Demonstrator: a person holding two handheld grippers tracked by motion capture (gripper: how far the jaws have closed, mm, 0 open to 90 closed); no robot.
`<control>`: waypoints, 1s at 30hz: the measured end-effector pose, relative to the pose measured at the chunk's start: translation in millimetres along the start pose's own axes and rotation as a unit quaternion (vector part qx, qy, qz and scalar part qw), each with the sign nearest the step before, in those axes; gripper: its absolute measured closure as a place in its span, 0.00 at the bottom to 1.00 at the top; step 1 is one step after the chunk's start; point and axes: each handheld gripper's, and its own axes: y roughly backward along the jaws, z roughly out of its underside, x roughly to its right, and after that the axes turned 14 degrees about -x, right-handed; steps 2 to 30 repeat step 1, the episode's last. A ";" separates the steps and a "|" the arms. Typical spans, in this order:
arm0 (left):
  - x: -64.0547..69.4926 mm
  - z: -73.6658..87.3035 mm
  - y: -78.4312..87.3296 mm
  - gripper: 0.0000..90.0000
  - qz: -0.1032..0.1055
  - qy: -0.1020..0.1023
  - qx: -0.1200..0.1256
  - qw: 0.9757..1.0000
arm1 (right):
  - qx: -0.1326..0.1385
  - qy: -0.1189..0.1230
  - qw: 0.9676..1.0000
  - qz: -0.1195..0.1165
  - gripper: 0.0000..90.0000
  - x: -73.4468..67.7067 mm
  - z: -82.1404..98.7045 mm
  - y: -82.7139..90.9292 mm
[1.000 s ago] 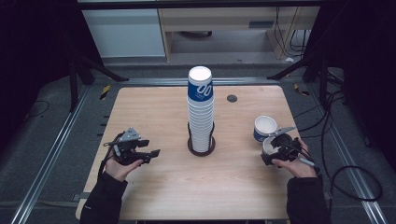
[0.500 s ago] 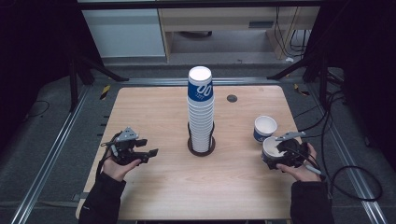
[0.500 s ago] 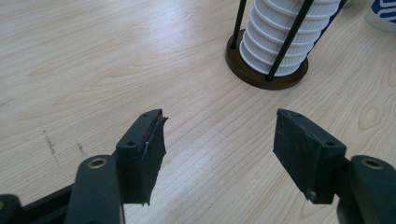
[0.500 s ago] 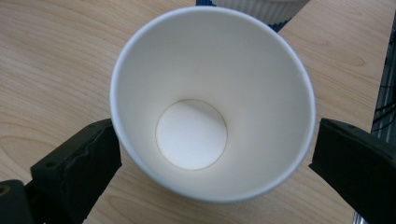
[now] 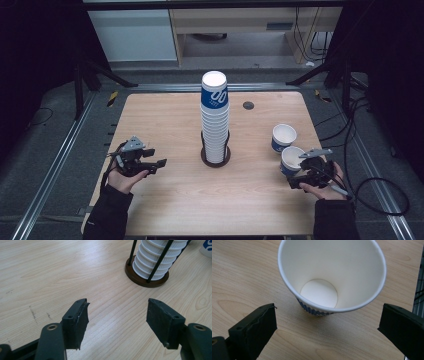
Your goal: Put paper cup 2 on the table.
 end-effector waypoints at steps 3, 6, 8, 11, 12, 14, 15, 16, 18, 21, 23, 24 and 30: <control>-0.6 0.2 -0.2 0.37 -0.001 0.000 -0.001 1.000 | -0.001 -0.001 1.000 -0.001 0.02 0.0 1.1 -0.1; -0.6 0.2 -0.2 0.37 -0.001 0.000 -0.001 1.000 | -0.001 -0.001 1.000 -0.001 0.02 0.0 1.1 -0.1; -0.6 0.2 -0.2 0.37 -0.001 0.000 -0.001 1.000 | -0.001 -0.001 1.000 -0.001 0.02 0.0 1.1 -0.1; -0.6 0.2 -0.2 0.37 -0.001 0.000 -0.001 1.000 | -0.001 -0.001 1.000 -0.001 0.02 0.0 1.1 -0.1; -0.6 0.2 -0.2 0.37 -0.001 0.000 -0.001 1.000 | -0.001 -0.001 1.000 -0.001 0.02 0.0 1.1 -0.1; -0.6 0.2 -0.2 0.37 -0.001 0.000 -0.001 1.000 | -0.001 -0.001 1.000 -0.001 0.02 0.0 1.1 -0.1; -0.6 0.2 -0.2 0.37 -0.001 0.000 -0.001 1.000 | -0.001 -0.001 1.000 -0.001 0.02 0.0 1.1 -0.1; -0.6 0.2 -0.2 0.37 -0.001 0.000 -0.001 1.000 | -0.001 -0.001 1.000 -0.001 0.02 0.0 1.1 -0.1; -0.6 0.2 -0.2 0.37 -0.001 0.000 -0.001 1.000 | -0.001 -0.001 1.000 -0.001 0.02 0.0 1.1 -0.1; -0.6 0.2 -0.2 0.37 -0.001 0.000 -0.001 1.000 | -0.001 -0.001 1.000 -0.001 0.02 0.0 1.1 -0.1; -0.6 0.2 -0.2 0.37 -0.001 0.000 -0.001 1.000 | -0.001 -0.001 1.000 -0.001 0.02 0.0 1.1 -0.1; -0.6 0.2 -0.2 0.37 -0.001 0.000 -0.001 1.000 | -0.001 -0.001 1.000 -0.001 0.02 0.0 1.1 -0.1; -0.6 0.2 -0.2 0.37 -0.001 0.000 -0.001 1.000 | -0.001 -0.001 1.000 -0.001 0.02 0.0 1.1 -0.1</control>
